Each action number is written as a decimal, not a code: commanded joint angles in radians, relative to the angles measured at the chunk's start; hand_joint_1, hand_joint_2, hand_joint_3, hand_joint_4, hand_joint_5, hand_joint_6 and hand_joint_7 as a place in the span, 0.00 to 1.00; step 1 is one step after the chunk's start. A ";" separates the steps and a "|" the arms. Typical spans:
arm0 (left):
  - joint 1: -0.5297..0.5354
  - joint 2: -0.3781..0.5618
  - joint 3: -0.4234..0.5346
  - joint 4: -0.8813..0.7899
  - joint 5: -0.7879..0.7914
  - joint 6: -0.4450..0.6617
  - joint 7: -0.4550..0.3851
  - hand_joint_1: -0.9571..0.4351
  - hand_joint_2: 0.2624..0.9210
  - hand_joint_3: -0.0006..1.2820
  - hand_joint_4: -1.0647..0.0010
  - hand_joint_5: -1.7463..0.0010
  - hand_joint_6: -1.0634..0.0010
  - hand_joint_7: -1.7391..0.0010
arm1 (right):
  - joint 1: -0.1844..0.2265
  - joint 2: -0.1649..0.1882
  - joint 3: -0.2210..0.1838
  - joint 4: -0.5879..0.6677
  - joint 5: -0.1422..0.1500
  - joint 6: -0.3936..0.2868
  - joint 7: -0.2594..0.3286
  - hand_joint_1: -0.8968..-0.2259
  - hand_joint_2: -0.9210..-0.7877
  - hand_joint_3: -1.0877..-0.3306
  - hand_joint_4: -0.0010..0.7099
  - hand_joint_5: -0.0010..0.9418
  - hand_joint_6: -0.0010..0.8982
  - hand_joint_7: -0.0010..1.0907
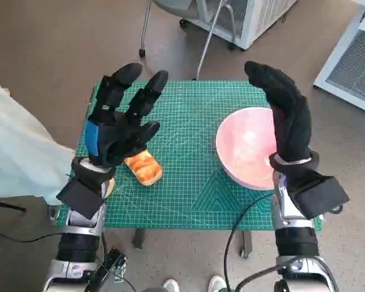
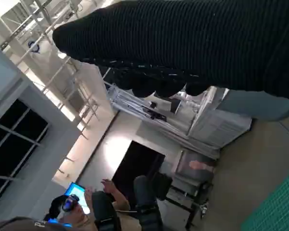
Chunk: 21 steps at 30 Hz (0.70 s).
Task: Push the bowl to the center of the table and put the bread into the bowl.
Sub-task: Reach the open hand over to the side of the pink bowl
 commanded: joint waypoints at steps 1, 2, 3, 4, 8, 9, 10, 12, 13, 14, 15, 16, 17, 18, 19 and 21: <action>0.006 0.001 -0.003 -0.030 -0.013 0.017 -0.008 0.55 1.00 0.19 0.58 0.99 0.83 0.59 | 0.026 0.004 0.004 0.003 -0.005 0.008 0.003 0.46 0.00 0.45 0.52 0.00 0.04 0.73; 0.007 0.000 -0.004 -0.033 -0.012 0.020 -0.009 0.55 1.00 0.19 0.58 1.00 0.83 0.59 | 0.027 0.004 0.004 0.003 -0.005 0.009 0.004 0.46 0.00 0.45 0.52 0.00 0.04 0.73; 0.008 -0.001 -0.004 -0.036 -0.012 0.022 -0.009 0.55 1.00 0.19 0.58 1.00 0.83 0.59 | 0.027 0.005 0.004 0.004 -0.004 0.009 0.004 0.46 0.00 0.45 0.52 0.00 0.04 0.73; 0.008 -0.001 -0.005 -0.038 -0.012 0.024 -0.010 0.55 1.00 0.19 0.58 1.00 0.83 0.59 | 0.028 0.005 0.005 0.003 -0.004 0.010 0.004 0.46 0.00 0.45 0.52 0.00 0.04 0.73; 0.010 -0.001 -0.005 -0.045 -0.014 0.032 -0.016 0.55 1.00 0.19 0.58 1.00 0.83 0.59 | 0.034 0.006 0.008 -0.008 -0.009 0.013 -0.001 0.46 0.00 0.45 0.52 0.00 0.04 0.73; 0.010 -0.001 -0.005 -0.046 -0.015 0.034 -0.018 0.55 1.00 0.19 0.58 1.00 0.83 0.59 | 0.035 0.006 0.008 -0.011 -0.010 0.013 -0.002 0.46 0.00 0.45 0.52 0.00 0.04 0.73; 0.011 -0.001 -0.005 -0.047 -0.015 0.035 -0.019 0.55 1.00 0.19 0.58 1.00 0.83 0.59 | 0.036 0.006 0.008 -0.012 -0.010 0.014 -0.003 0.46 0.00 0.45 0.52 0.00 0.04 0.73; 0.012 0.000 -0.004 -0.050 -0.017 0.037 -0.022 0.55 1.00 0.19 0.59 1.00 0.83 0.59 | 0.041 0.005 0.007 -0.017 -0.012 0.013 -0.006 0.46 0.00 0.45 0.52 0.00 0.04 0.73; 0.013 0.000 -0.004 -0.052 -0.018 0.038 -0.023 0.55 1.00 0.19 0.59 1.00 0.83 0.59 | 0.043 0.005 0.006 -0.020 -0.012 0.013 -0.008 0.46 0.00 0.45 0.52 0.00 0.04 0.73; 0.013 0.001 -0.003 -0.053 -0.019 0.039 -0.025 0.55 1.00 0.19 0.59 1.00 0.83 0.59 | 0.046 0.004 0.005 -0.021 -0.014 0.012 -0.009 0.47 0.00 0.45 0.52 0.00 0.04 0.73; 0.014 0.001 -0.003 -0.055 -0.020 0.040 -0.027 0.55 1.00 0.19 0.59 1.00 0.83 0.59 | 0.048 0.003 0.005 -0.024 -0.015 0.012 -0.010 0.47 0.00 0.45 0.52 0.00 0.04 0.73; 0.015 0.001 -0.002 -0.056 -0.020 0.041 -0.028 0.55 1.00 0.19 0.59 1.00 0.83 0.59 | 0.049 0.001 0.004 -0.025 -0.017 0.013 -0.012 0.47 0.00 0.45 0.52 0.00 0.04 0.73; 0.016 0.001 -0.002 -0.057 -0.021 0.041 -0.029 0.55 1.00 0.19 0.59 1.00 0.83 0.59 | 0.050 0.000 0.003 -0.027 -0.019 0.013 -0.014 0.47 0.00 0.45 0.52 0.00 0.04 0.73; 0.016 0.001 -0.002 -0.057 -0.022 0.041 -0.030 0.55 1.00 0.19 0.59 1.00 0.83 0.59 | 0.050 -0.003 0.001 -0.028 -0.019 0.015 -0.015 0.47 0.00 0.45 0.52 0.00 0.04 0.73; 0.017 0.000 -0.001 -0.057 -0.023 0.041 -0.031 0.55 1.00 0.19 0.59 1.00 0.83 0.59 | 0.052 -0.006 -0.001 -0.030 -0.019 0.018 -0.015 0.47 0.00 0.45 0.52 0.00 0.04 0.73; 0.018 -0.001 -0.001 -0.057 -0.024 0.041 -0.032 0.55 1.00 0.19 0.59 1.00 0.83 0.59 | 0.056 -0.015 -0.008 -0.033 -0.015 0.021 -0.015 0.47 0.00 0.45 0.51 0.00 0.04 0.73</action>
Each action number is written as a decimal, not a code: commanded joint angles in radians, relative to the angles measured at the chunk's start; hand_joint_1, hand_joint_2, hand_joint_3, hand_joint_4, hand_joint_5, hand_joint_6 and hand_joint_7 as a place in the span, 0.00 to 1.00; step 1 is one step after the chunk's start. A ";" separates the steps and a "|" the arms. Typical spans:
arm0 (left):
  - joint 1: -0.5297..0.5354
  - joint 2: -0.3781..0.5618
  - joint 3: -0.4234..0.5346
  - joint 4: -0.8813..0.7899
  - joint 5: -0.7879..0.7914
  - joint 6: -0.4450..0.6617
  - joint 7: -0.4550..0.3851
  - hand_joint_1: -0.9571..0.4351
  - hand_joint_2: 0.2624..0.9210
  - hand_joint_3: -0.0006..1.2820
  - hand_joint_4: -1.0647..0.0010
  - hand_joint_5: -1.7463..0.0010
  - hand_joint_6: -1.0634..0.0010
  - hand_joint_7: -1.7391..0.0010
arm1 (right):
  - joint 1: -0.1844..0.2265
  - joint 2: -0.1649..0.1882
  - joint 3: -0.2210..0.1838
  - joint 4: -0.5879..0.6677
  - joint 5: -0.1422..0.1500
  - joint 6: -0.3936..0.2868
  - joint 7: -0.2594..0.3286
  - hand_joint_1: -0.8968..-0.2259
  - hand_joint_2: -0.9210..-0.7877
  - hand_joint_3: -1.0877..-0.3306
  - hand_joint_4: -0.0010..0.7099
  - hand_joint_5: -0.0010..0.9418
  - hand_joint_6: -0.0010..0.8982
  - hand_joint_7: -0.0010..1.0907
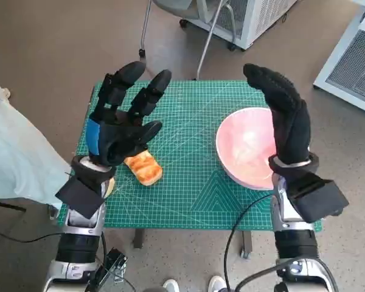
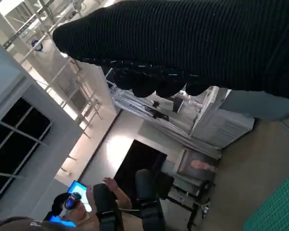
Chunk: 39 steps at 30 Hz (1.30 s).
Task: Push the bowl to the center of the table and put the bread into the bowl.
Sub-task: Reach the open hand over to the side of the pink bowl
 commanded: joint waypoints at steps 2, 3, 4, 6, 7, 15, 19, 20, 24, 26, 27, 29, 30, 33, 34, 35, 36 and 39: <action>0.020 -0.002 -0.001 -0.018 -0.020 0.006 -0.008 0.55 1.00 0.19 0.59 1.00 0.83 0.59 | 0.036 -0.029 -0.022 -0.009 -0.002 0.021 -0.005 0.47 0.00 0.45 0.51 0.00 0.04 0.73; 0.022 -0.003 -0.001 -0.017 -0.020 0.005 -0.008 0.55 1.00 0.19 0.59 1.00 0.83 0.59 | 0.040 -0.041 -0.033 -0.004 0.008 0.017 0.000 0.47 0.00 0.45 0.51 0.00 0.04 0.73; 0.023 -0.004 -0.001 -0.018 -0.020 0.004 -0.008 0.55 1.00 0.19 0.59 1.00 0.83 0.59 | 0.044 -0.050 -0.042 -0.001 0.015 0.015 0.004 0.47 0.00 0.45 0.51 0.00 0.04 0.73; 0.027 -0.005 0.000 -0.017 -0.020 0.001 -0.008 0.55 1.00 0.19 0.59 1.00 0.83 0.59 | 0.047 -0.072 -0.063 0.022 0.029 0.001 0.011 0.47 0.00 0.45 0.51 0.00 0.04 0.73; 0.029 -0.005 0.001 -0.017 -0.020 0.000 -0.008 0.55 1.00 0.19 0.59 1.00 0.83 0.59 | 0.048 -0.083 -0.075 0.038 0.033 -0.009 0.011 0.47 0.00 0.45 0.51 0.00 0.04 0.73; 0.040 -0.003 0.006 -0.015 -0.025 -0.010 -0.009 0.54 1.00 0.19 0.58 1.00 0.82 0.59 | 0.067 -0.157 -0.181 0.185 0.050 -0.074 -0.027 0.48 0.00 0.45 0.53 0.01 0.08 0.66; 0.040 -0.006 0.005 -0.012 -0.026 -0.012 -0.006 0.53 1.00 0.18 0.58 1.00 0.82 0.59 | 0.071 -0.173 -0.220 0.270 0.056 -0.095 -0.055 0.48 0.00 0.45 0.52 0.01 0.09 0.64; 0.040 -0.006 0.005 -0.011 -0.026 -0.012 -0.005 0.53 1.00 0.18 0.58 1.00 0.82 0.59 | 0.073 -0.175 -0.228 0.287 0.055 -0.098 -0.065 0.49 0.00 0.45 0.52 0.00 0.09 0.64; 0.041 -0.008 0.003 -0.006 -0.020 -0.019 0.001 0.54 1.00 0.19 0.58 1.00 0.82 0.59 | 0.076 -0.175 -0.254 0.349 0.056 -0.094 -0.102 0.49 0.00 0.44 0.52 0.00 0.09 0.64; 0.040 -0.008 0.004 -0.001 -0.017 -0.023 0.005 0.54 1.00 0.19 0.58 1.00 0.82 0.59 | 0.075 -0.172 -0.267 0.388 0.073 -0.085 -0.100 0.49 0.00 0.44 0.52 0.00 0.09 0.64; 0.039 -0.008 0.004 0.001 -0.015 -0.025 0.006 0.55 1.00 0.19 0.58 1.00 0.81 0.59 | 0.074 -0.169 -0.274 0.406 0.084 -0.078 -0.095 0.49 0.00 0.43 0.51 0.00 0.09 0.65; 0.039 -0.009 0.004 0.004 -0.013 -0.027 0.008 0.55 1.00 0.19 0.58 1.00 0.81 0.59 | 0.072 -0.164 -0.286 0.436 0.104 -0.067 -0.082 0.49 0.00 0.43 0.50 0.00 0.08 0.66; 0.040 -0.008 0.004 0.004 -0.012 -0.029 0.009 0.55 1.00 0.19 0.58 1.00 0.81 0.59 | 0.070 -0.161 -0.291 0.447 0.113 -0.064 -0.075 0.49 0.00 0.42 0.48 0.00 0.07 0.67; 0.038 -0.008 0.005 0.010 -0.008 -0.031 0.014 0.55 1.00 0.19 0.58 1.00 0.81 0.59 | 0.059 -0.148 -0.308 0.495 0.152 -0.033 -0.045 0.49 0.00 0.42 0.45 0.00 0.04 0.67; 0.037 -0.008 0.005 0.012 -0.007 -0.032 0.015 0.55 1.00 0.19 0.58 1.00 0.81 0.59 | 0.056 -0.145 -0.313 0.507 0.161 -0.027 -0.037 0.49 0.00 0.42 0.44 0.00 0.04 0.67; 0.038 -0.008 0.004 0.012 -0.007 -0.031 0.016 0.55 1.00 0.19 0.58 1.00 0.81 0.59 | 0.053 -0.140 -0.319 0.519 0.175 -0.017 -0.023 0.50 0.00 0.42 0.44 0.00 0.04 0.67; 0.038 -0.008 0.004 0.012 -0.007 -0.031 0.017 0.55 1.00 0.19 0.59 1.00 0.81 0.60 | 0.050 -0.136 -0.323 0.528 0.186 -0.010 -0.012 0.50 0.00 0.42 0.43 0.00 0.03 0.67; 0.039 -0.007 0.002 0.014 -0.006 -0.032 0.018 0.55 1.00 0.19 0.59 1.00 0.81 0.60 | 0.029 -0.121 -0.349 0.564 0.236 0.048 0.034 0.52 0.00 0.41 0.40 0.00 0.02 0.67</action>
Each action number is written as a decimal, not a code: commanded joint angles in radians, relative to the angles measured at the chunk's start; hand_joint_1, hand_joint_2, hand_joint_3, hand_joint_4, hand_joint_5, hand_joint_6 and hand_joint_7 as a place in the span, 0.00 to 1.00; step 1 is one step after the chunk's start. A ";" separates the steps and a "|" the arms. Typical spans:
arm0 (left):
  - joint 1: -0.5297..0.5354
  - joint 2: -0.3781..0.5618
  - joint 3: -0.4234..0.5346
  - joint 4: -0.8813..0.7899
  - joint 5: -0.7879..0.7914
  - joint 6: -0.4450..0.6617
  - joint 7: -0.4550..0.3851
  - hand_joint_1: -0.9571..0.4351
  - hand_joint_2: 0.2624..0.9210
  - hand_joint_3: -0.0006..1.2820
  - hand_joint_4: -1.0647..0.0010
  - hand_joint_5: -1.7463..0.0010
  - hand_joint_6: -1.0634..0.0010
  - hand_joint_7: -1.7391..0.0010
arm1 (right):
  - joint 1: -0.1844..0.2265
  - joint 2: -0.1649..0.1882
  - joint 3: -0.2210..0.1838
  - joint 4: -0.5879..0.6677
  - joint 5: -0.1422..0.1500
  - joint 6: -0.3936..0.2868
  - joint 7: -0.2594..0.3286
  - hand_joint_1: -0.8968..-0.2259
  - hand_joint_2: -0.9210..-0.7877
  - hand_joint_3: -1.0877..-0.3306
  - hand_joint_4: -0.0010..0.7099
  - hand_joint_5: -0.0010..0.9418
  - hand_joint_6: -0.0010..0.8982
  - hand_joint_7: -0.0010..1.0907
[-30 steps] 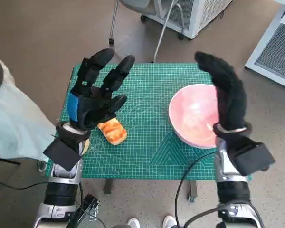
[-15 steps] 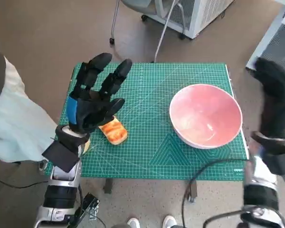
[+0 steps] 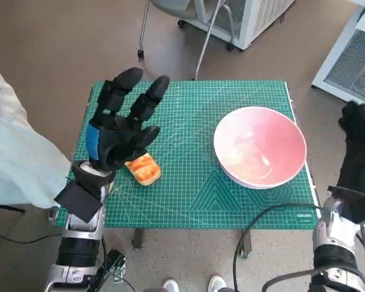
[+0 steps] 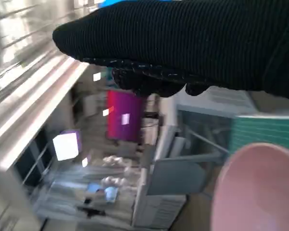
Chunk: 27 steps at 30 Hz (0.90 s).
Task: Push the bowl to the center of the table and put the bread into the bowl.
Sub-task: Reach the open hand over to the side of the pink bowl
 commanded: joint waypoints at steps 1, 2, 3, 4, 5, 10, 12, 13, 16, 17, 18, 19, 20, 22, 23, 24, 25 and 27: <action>0.008 0.001 0.000 0.005 0.008 -0.011 0.008 0.56 1.00 0.19 0.58 1.00 0.81 0.60 | -0.023 0.034 -0.037 0.068 0.071 0.090 0.065 0.53 0.00 0.41 0.39 0.00 0.03 0.65; 0.009 0.002 0.000 0.004 0.008 -0.010 0.008 0.56 1.00 0.19 0.58 1.00 0.81 0.60 | -0.030 0.038 -0.045 0.079 0.083 0.110 0.075 0.54 0.00 0.41 0.39 0.00 0.03 0.65; 0.009 0.002 0.000 0.003 0.008 -0.009 0.008 0.56 1.00 0.19 0.58 1.00 0.81 0.60 | -0.036 0.041 -0.051 0.087 0.092 0.124 0.083 0.55 0.00 0.40 0.39 0.00 0.04 0.64; 0.011 0.004 0.001 0.001 0.008 -0.008 0.007 0.56 1.00 0.19 0.58 1.00 0.81 0.60 | -0.045 0.047 -0.059 0.099 0.104 0.146 0.093 0.56 0.00 0.40 0.39 0.00 0.04 0.64; 0.012 0.006 0.001 0.000 0.008 -0.008 0.007 0.55 1.00 0.19 0.58 1.00 0.81 0.60 | -0.051 0.051 -0.065 0.108 0.114 0.161 0.100 0.57 0.00 0.39 0.39 0.00 0.06 0.61; 0.017 0.014 0.007 -0.007 0.002 -0.002 0.003 0.55 1.00 0.19 0.58 0.99 0.80 0.60 | -0.097 0.076 -0.113 0.146 0.177 0.254 0.151 0.62 0.00 0.39 0.40 0.01 0.11 0.54; 0.018 0.017 0.008 -0.010 0.000 0.001 0.001 0.55 1.00 0.19 0.57 0.99 0.80 0.60 | -0.115 0.085 -0.133 0.157 0.203 0.290 0.167 0.64 0.00 0.38 0.42 0.01 0.14 0.49; 0.021 0.020 0.009 -0.013 -0.001 0.003 -0.001 0.55 1.00 0.19 0.57 0.99 0.80 0.60 | -0.121 0.091 -0.140 0.159 0.211 0.302 0.172 0.64 0.00 0.37 0.43 0.01 0.15 0.48; 0.029 0.025 0.012 -0.029 -0.003 0.010 -0.002 0.54 1.00 0.19 0.57 0.99 0.80 0.60 | -0.146 0.106 -0.165 0.175 0.242 0.343 0.191 0.64 0.00 0.36 0.43 0.01 0.17 0.46; 0.031 0.027 0.013 -0.033 -0.003 0.013 -0.002 0.54 1.00 0.18 0.57 0.99 0.80 0.60 | -0.154 0.110 -0.172 0.180 0.249 0.353 0.194 0.63 0.00 0.36 0.43 0.01 0.17 0.46; 0.036 0.030 0.014 -0.041 -0.005 0.017 -0.003 0.54 1.00 0.18 0.57 0.99 0.80 0.60 | -0.162 0.116 -0.180 0.184 0.258 0.363 0.198 0.63 0.00 0.36 0.43 0.00 0.18 0.45; 0.039 0.032 0.016 -0.047 -0.006 0.020 -0.004 0.54 1.00 0.18 0.57 0.99 0.80 0.60 | -0.168 0.120 -0.185 0.188 0.264 0.369 0.200 0.62 0.00 0.36 0.41 0.00 0.18 0.45; 0.043 0.034 0.017 -0.057 -0.006 0.026 -0.004 0.54 1.00 0.18 0.57 0.99 0.80 0.60 | -0.177 0.124 -0.195 0.193 0.274 0.380 0.203 0.62 0.00 0.36 0.40 0.00 0.19 0.45; 0.052 0.039 0.020 -0.078 -0.008 0.039 -0.004 0.54 1.00 0.18 0.57 0.99 0.80 0.60 | -0.196 0.134 -0.216 0.201 0.294 0.398 0.209 0.62 0.00 0.35 0.39 0.00 0.19 0.45; 0.056 0.041 0.021 -0.088 -0.009 0.045 -0.004 0.54 1.00 0.18 0.58 1.00 0.80 0.59 | -0.204 0.139 -0.226 0.204 0.303 0.406 0.212 0.61 0.00 0.34 0.39 0.00 0.19 0.44; 0.061 0.043 0.023 -0.100 -0.010 0.054 -0.004 0.54 1.00 0.18 0.58 1.00 0.81 0.58 | -0.216 0.146 -0.238 0.208 0.317 0.415 0.215 0.61 0.00 0.34 0.39 0.00 0.20 0.44; 0.066 0.045 0.024 -0.110 -0.011 0.061 -0.003 0.54 1.00 0.19 0.58 1.00 0.82 0.57 | -0.223 0.151 -0.247 0.211 0.325 0.420 0.218 0.61 0.00 0.33 0.38 0.00 0.20 0.44; 0.079 0.049 0.028 -0.141 -0.011 0.082 0.000 0.54 1.00 0.19 0.58 1.00 0.82 0.55 | -0.247 0.167 -0.276 0.219 0.353 0.440 0.222 0.62 0.00 0.32 0.36 0.00 0.18 0.46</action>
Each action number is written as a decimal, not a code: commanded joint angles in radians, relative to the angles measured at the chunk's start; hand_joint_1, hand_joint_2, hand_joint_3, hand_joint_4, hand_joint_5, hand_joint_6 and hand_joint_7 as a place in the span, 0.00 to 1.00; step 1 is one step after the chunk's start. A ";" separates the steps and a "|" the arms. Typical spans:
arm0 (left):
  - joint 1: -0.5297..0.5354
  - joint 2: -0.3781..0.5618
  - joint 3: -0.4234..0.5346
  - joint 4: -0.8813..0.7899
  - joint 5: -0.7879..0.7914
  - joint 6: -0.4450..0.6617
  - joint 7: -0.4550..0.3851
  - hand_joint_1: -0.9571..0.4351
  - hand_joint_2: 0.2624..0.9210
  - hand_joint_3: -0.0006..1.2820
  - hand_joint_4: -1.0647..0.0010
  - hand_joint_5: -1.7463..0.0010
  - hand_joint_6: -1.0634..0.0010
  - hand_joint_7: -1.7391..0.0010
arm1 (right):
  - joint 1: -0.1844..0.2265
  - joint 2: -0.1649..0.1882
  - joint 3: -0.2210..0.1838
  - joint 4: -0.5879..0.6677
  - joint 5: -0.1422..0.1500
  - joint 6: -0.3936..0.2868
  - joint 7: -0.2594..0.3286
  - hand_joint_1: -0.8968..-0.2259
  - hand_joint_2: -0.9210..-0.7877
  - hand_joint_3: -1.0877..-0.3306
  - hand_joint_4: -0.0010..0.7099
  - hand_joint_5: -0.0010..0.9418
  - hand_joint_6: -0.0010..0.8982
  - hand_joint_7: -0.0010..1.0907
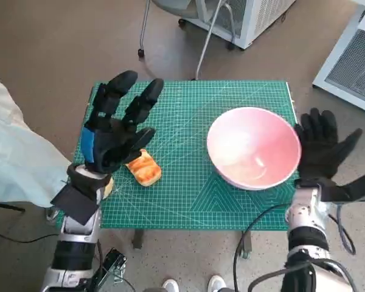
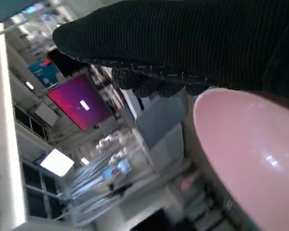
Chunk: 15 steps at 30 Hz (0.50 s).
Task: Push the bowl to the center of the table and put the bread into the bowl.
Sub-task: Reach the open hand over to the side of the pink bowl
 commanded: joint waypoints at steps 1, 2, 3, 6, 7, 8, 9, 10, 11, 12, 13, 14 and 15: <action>0.034 0.014 0.016 -0.076 -0.009 0.045 0.002 0.54 1.00 0.19 0.58 1.00 0.83 0.55 | -0.039 0.040 -0.060 0.035 0.064 0.052 0.012 0.62 0.00 0.31 0.36 0.00 0.17 0.47; 0.041 0.015 0.017 -0.090 -0.007 0.054 0.005 0.54 1.00 0.19 0.58 1.00 0.84 0.54 | -0.051 0.047 -0.072 0.040 0.076 0.061 0.014 0.62 0.00 0.30 0.35 0.00 0.16 0.50; 0.047 0.016 0.019 -0.101 -0.005 0.061 0.007 0.55 1.00 0.19 0.58 1.00 0.84 0.53 | -0.057 0.051 -0.079 0.043 0.083 0.066 0.016 0.62 0.00 0.29 0.35 0.00 0.15 0.51; 0.068 0.016 0.023 -0.143 0.007 0.084 0.015 0.55 1.00 0.19 0.58 1.00 0.85 0.52 | -0.079 0.073 -0.101 0.050 0.105 0.077 0.020 0.61 0.00 0.28 0.34 0.00 0.15 0.53; 0.075 0.016 0.024 -0.157 0.011 0.092 0.018 0.55 1.00 0.19 0.58 1.00 0.85 0.52 | -0.085 0.078 -0.105 0.052 0.109 0.080 0.021 0.61 0.00 0.28 0.33 0.00 0.14 0.54; 0.082 0.017 0.026 -0.171 0.015 0.100 0.021 0.55 1.00 0.19 0.58 1.00 0.86 0.51 | -0.092 0.084 -0.108 0.055 0.111 0.083 0.019 0.61 0.00 0.28 0.32 0.00 0.13 0.54; 0.087 0.017 0.027 -0.181 0.017 0.106 0.024 0.55 1.00 0.19 0.58 1.00 0.86 0.50 | -0.097 0.088 -0.110 0.057 0.112 0.085 0.017 0.60 0.00 0.28 0.31 0.00 0.12 0.54; 0.093 0.018 0.029 -0.192 0.022 0.113 0.028 0.55 1.00 0.19 0.58 1.00 0.86 0.50 | -0.101 0.093 -0.112 0.059 0.113 0.086 0.015 0.60 0.00 0.28 0.31 0.00 0.12 0.54; 0.098 0.019 0.030 -0.203 0.025 0.119 0.030 0.56 1.00 0.19 0.58 1.00 0.86 0.50 | -0.104 0.097 -0.113 0.059 0.113 0.087 0.014 0.60 0.00 0.28 0.31 0.00 0.11 0.53; 0.104 0.019 0.033 -0.216 0.030 0.127 0.035 0.56 1.00 0.19 0.58 1.00 0.87 0.50 | -0.109 0.103 -0.112 0.060 0.111 0.087 0.010 0.59 0.00 0.28 0.31 0.00 0.10 0.53; 0.110 0.019 0.036 -0.228 0.035 0.134 0.039 0.56 1.00 0.19 0.58 1.00 0.87 0.49 | -0.112 0.108 -0.112 0.061 0.109 0.087 0.007 0.59 0.00 0.28 0.31 0.01 0.10 0.53; 0.117 0.019 0.038 -0.242 0.041 0.141 0.043 0.56 1.00 0.19 0.58 1.00 0.88 0.48 | -0.117 0.113 -0.110 0.062 0.104 0.088 0.003 0.59 0.00 0.28 0.32 0.01 0.10 0.53; 0.121 0.019 0.040 -0.251 0.045 0.146 0.047 0.56 1.00 0.19 0.58 1.00 0.88 0.48 | -0.120 0.117 -0.108 0.063 0.101 0.089 0.000 0.59 0.00 0.27 0.33 0.01 0.11 0.53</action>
